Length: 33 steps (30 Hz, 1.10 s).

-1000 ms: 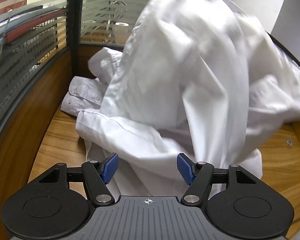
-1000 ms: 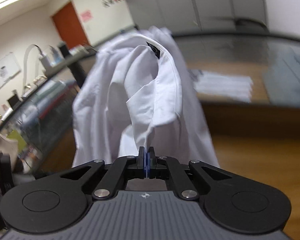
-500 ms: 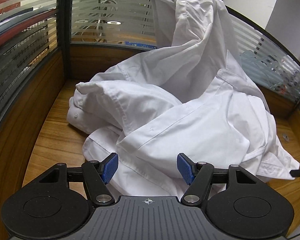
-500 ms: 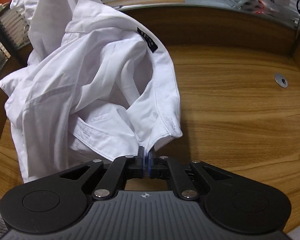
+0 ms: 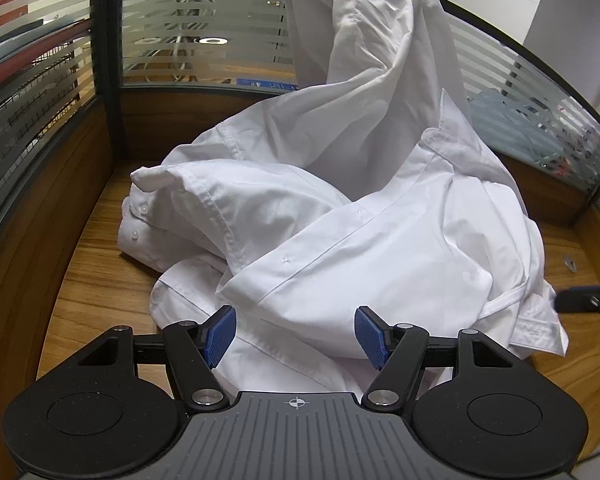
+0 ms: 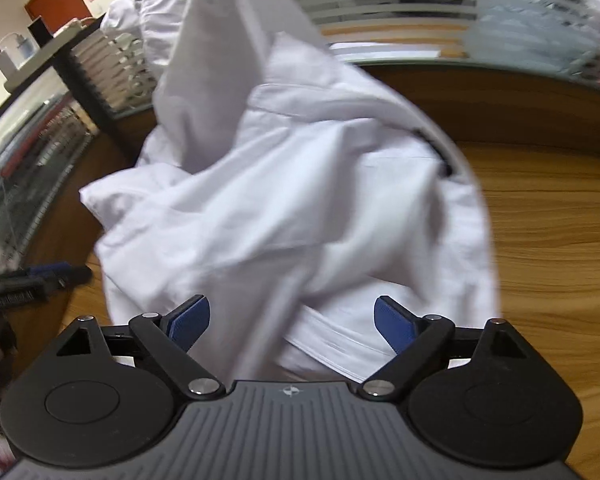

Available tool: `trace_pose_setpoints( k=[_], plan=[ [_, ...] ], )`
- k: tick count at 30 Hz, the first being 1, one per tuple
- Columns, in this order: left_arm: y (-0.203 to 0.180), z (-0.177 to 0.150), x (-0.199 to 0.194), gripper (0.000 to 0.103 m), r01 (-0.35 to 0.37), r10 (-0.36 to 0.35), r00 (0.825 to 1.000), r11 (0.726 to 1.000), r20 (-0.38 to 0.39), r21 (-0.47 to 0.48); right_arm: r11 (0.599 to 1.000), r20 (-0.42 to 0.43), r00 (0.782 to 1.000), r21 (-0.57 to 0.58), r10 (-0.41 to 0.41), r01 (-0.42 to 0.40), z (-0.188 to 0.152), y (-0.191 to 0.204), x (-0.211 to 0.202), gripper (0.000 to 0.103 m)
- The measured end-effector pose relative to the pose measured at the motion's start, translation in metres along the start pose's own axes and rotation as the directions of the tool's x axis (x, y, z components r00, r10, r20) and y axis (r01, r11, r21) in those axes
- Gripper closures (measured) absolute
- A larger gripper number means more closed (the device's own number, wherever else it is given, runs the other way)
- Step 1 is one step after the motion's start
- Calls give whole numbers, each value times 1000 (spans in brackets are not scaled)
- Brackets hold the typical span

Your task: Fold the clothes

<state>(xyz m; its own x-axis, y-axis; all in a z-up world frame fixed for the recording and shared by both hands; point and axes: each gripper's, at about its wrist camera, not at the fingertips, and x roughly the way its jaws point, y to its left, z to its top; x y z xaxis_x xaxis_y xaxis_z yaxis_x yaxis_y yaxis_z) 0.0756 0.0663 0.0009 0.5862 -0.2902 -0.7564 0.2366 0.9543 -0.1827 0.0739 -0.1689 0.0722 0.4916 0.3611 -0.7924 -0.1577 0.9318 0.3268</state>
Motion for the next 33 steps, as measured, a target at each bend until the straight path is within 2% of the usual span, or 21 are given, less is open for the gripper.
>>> trace_pose_setpoints(
  k=[4, 7, 8, 9, 11, 12, 13, 16, 22, 24, 27, 30, 33],
  plan=[
    [0, 1, 0, 35, -5, 5, 1000, 1000, 0, 4, 998, -5, 999, 31, 51, -51, 13, 15, 29, 5],
    [1, 2, 0, 34, -13, 13, 1000, 1000, 3, -3, 998, -14, 999, 47, 50, -49, 19, 20, 53, 5],
    [1, 2, 0, 34, -15, 15, 1000, 1000, 4, -6, 997, -17, 999, 55, 52, -50, 21, 20, 60, 6],
    [1, 3, -1, 34, -17, 17, 1000, 1000, 4, -9, 997, -21, 998, 64, 53, -52, 22, 20, 67, 10],
    [1, 3, -1, 34, -23, 23, 1000, 1000, 4, -14, 996, -22, 998, 74, 51, -49, 22, 17, 72, 43],
    [1, 4, -1, 34, -25, 25, 1000, 1000, 5, -15, 995, -24, 998, 78, 57, -55, 22, 14, 73, 80],
    [0, 5, -1, 34, -27, 27, 1000, 1000, 6, -14, 995, -25, 998, 83, 62, -60, 21, 11, 74, 98],
    [-2, 9, -1, 34, -35, 35, 999, 999, 8, -7, 990, -2, 996, 110, 94, -93, 20, -1, 57, 99],
    [-9, 21, 0, 34, -51, 51, 998, 999, 23, 13, 993, 56, 997, 105, 55, -60, 8, -35, -16, 100],
    [-14, 23, 3, 34, -46, 46, 999, 999, 23, 6, 991, 68, 997, 132, -23, 14, 6, -61, -39, 100],
    [-22, 26, 8, 34, -37, 37, 999, 999, 22, -4, 977, 81, 987, 175, -139, 123, 3, -101, -72, 100],
    [-31, 29, 12, 34, -29, 29, 999, 999, 22, -14, 948, 89, 963, 219, -254, 229, 1, -141, -106, 100],
    [-39, 32, 16, 34, -20, 21, 1000, 999, 21, -24, 906, 92, 926, 263, -365, 331, -2, -181, -139, 100]
  ],
)
